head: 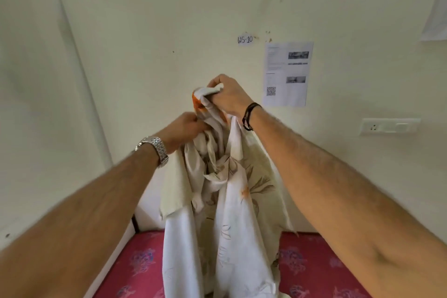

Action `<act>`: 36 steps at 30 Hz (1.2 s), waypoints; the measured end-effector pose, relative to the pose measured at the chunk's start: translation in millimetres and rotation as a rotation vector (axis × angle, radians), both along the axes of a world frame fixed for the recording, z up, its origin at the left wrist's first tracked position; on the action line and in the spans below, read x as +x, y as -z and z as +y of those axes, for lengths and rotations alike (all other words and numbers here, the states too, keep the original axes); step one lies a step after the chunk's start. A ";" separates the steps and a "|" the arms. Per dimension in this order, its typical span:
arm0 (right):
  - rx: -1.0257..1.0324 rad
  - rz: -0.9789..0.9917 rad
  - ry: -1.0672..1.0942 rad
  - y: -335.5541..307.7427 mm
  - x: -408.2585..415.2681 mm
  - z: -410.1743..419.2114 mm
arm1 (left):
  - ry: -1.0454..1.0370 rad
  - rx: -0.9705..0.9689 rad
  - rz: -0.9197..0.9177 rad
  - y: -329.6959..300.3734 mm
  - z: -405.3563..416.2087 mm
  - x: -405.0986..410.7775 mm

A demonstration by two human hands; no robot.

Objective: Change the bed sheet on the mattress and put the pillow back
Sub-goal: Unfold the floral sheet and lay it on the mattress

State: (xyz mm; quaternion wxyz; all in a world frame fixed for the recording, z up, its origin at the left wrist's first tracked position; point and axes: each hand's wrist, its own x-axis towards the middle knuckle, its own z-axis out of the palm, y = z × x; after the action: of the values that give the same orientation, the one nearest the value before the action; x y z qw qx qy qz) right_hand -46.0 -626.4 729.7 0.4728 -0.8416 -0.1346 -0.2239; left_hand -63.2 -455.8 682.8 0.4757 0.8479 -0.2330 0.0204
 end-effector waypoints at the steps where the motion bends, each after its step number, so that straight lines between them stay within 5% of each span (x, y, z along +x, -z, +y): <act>1: -0.024 0.024 -0.035 7.9 -7.5 -8.7 | -0.077 -0.045 -0.038 0.1 1.0 5.9; 4: -0.272 0.171 0.064 73.6 -17.1 -49.0 | -0.277 -0.157 -0.099 -5.9 12.6 19.5; 8: -0.343 0.435 0.486 210.4 -31.0 -105.3 | -0.382 -0.192 -0.167 -2.1 24.6 26.8; 12: 0.068 0.631 0.558 292.2 -47.7 -151.2 | -0.310 -0.179 -0.127 5.8 26.1 26.5; 15: 0.554 0.431 0.444 265.5 -36.3 -158.0 | -0.317 -0.198 -0.140 14.8 28.1 29.7; 17: 0.651 0.310 0.266 215.2 -34.7 -143.0 | -0.330 -0.273 -0.125 15.6 29.1 33.0; 21: 0.161 0.532 -0.182 153.5 -39.1 -94.0 | -0.252 -0.477 -0.027 2.7 10.8 18.4; 24: -0.264 0.638 -0.277 177.2 -45.6 -47.2 | -0.109 -0.445 0.040 -0.6 2.9 19.5; 30: -0.239 0.575 0.196 230.7 -12.7 -28.2 | 0.119 0.019 0.056 19.2 65.0 45.8; 33: -0.067 0.405 0.393 213.5 4.5 -40.1 | 0.044 0.677 0.170 46.2 121.9 75.0; 36: -0.007 0.282 0.330 194.3 22.8 -25.1 | -0.188 1.198 -0.005 87.5 168.0 112.7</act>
State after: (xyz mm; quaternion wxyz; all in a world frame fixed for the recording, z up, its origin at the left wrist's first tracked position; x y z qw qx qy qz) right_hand -23.2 -651.5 535.5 0.4411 -0.8767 0.0715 -0.1780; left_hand 49.5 -287.7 595.2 -0.0887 0.9851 -0.1292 -0.0703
